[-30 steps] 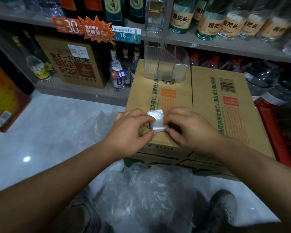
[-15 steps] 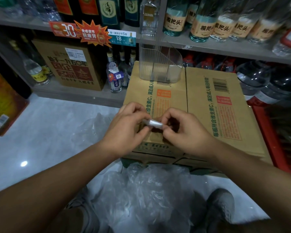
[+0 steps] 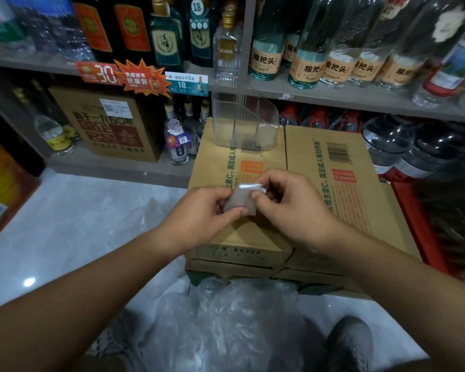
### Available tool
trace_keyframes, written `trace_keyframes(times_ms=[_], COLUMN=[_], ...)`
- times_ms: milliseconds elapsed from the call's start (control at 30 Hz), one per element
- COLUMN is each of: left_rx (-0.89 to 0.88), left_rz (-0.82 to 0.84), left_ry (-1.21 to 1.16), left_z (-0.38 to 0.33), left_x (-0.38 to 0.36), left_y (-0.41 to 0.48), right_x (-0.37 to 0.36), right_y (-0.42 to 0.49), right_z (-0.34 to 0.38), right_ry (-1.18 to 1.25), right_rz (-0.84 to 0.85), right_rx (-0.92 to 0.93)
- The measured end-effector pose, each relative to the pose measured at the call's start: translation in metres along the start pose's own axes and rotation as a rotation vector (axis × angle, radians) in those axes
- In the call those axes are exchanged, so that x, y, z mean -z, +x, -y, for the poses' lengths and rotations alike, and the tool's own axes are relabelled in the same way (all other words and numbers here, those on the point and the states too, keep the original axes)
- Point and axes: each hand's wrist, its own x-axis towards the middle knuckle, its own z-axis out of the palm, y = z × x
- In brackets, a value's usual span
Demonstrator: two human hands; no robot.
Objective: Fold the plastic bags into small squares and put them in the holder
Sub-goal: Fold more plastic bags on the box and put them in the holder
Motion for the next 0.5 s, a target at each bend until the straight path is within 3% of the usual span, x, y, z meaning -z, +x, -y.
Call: trace_keyframes(times_ms=[133, 233, 333, 500], left_rx=[0.111, 0.241, 0.273, 0.317], left_rz=[0.096, 0.052, -0.002, -0.145], left_ry=[-0.022, -0.099, -0.014, 0.027], left_z=[-0.002, 0.005, 0.007, 0.011], left_x=[0.016, 0.027, 0.037, 0.051], left_y=[0.021, 0.042, 0.069, 0.106], right_x=[0.032, 0.06, 0.08, 0.089], right_y=[0.033, 0.075, 0.115, 0.161], right_z=[0.008, 0.01, 0.007, -0.006], right_ry=[-0.045, -0.151, -0.239, -0.291], right_rz=[-0.07, -0.215, -0.282, -0.213], right_rx=[-0.013, 0.068, 0.093, 0.109])
